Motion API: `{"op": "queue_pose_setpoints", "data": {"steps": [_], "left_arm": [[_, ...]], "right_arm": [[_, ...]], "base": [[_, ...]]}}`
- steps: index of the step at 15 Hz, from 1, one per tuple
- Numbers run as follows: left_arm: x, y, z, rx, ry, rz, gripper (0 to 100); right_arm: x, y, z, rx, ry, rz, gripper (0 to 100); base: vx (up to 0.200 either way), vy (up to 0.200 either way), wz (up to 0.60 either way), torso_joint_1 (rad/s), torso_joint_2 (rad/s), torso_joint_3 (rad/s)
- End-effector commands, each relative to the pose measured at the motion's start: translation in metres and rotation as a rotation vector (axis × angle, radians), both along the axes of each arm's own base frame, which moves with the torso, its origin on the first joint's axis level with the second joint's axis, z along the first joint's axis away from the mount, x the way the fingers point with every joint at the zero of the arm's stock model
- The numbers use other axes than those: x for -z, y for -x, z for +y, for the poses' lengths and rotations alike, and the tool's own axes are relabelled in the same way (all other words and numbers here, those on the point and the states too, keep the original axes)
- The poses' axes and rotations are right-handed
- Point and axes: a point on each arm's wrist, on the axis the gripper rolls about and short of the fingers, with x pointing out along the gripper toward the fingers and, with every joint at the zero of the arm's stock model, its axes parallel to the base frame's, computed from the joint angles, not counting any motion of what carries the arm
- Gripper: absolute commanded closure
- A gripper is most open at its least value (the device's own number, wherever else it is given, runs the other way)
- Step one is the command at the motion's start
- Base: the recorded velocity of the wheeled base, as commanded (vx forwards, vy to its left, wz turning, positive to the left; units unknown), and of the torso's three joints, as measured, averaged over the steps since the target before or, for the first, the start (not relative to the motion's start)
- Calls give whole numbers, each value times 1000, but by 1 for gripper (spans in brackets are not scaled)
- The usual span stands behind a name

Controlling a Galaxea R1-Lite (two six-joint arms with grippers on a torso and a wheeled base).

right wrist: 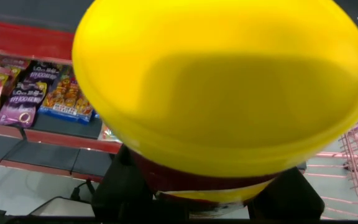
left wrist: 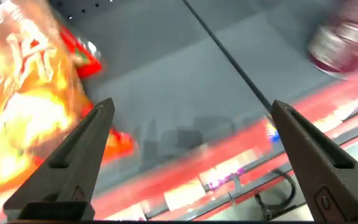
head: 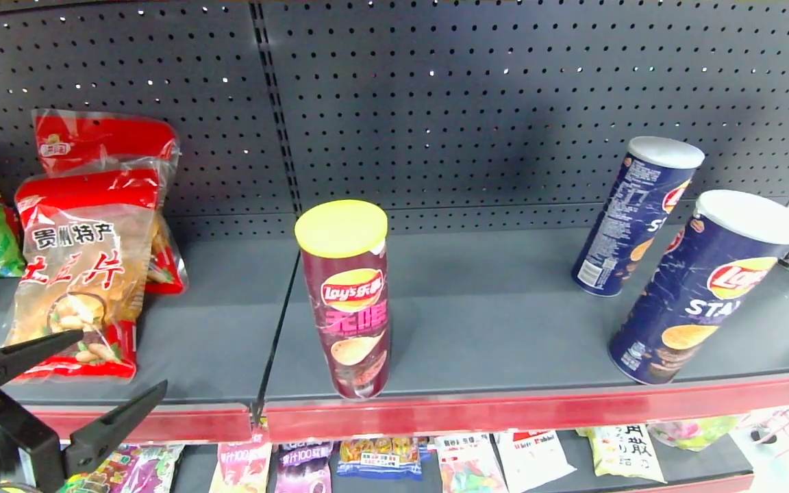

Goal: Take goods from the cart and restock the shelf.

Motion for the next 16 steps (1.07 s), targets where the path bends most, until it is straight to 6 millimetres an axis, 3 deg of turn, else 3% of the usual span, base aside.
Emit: {"op": "queue_pose_setpoints", "data": {"steps": [1,5,9,12,15,16], "left_arm": [[0,0,0,1,-2,0,0],[0,-1,0,-6,-7,1,0],[0,1,0,-5,-7,-3,0],[1,1,1,-1,-26,-7,0],[2,4,1,0,-25,-12,0],[10,10,2,6,-29,-2,0]], "right_arm": [[1,0,0,0,1,1,100],[0,0,0,-2,0,1,100],[0,0,0,-2,0,1,100],[-2,-1,0,-5,0,-2,100],[-17,-5,1,-36,5,-11,100],[-31,-10,3,-142,10,-16,100]], "base": [[0,0,0,0,0,0],[0,0,0,0,0,0],[0,200,0,2,2,2],[0,0,0,0,0,0],[0,0,0,0,0,0],[0,0,0,0,0,0]]}}
